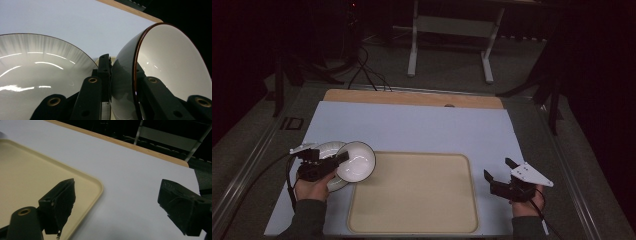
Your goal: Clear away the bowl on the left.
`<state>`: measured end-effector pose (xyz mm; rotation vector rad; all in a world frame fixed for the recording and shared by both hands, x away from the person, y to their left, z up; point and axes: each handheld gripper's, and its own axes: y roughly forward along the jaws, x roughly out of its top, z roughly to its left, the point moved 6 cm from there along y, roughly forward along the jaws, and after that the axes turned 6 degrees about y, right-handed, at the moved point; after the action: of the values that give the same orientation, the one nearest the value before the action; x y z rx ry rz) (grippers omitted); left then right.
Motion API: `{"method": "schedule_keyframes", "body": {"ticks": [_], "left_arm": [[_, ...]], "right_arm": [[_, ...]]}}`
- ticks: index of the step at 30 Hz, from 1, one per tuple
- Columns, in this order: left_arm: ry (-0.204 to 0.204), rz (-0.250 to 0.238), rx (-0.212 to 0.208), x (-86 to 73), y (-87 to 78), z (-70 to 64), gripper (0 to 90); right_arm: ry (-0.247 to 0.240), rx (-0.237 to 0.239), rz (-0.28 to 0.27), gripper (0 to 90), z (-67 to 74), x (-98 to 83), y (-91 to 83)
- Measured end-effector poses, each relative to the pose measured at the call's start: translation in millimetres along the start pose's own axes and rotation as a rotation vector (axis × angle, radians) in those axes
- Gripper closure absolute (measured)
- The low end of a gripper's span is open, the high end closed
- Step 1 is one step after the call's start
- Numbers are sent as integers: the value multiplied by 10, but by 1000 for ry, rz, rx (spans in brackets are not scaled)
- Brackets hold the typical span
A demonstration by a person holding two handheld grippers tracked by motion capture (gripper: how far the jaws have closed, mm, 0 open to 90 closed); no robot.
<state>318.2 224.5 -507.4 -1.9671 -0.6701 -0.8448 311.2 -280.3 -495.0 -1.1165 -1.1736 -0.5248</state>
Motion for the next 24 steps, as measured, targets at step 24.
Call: {"method": "schedule_keyframes", "body": {"ticks": [24], "left_arm": [[34, 6, -30, -16, 77, -163, 781]], "right_arm": [[-2, 1, 1, 141, 1, -1, 2]]}}
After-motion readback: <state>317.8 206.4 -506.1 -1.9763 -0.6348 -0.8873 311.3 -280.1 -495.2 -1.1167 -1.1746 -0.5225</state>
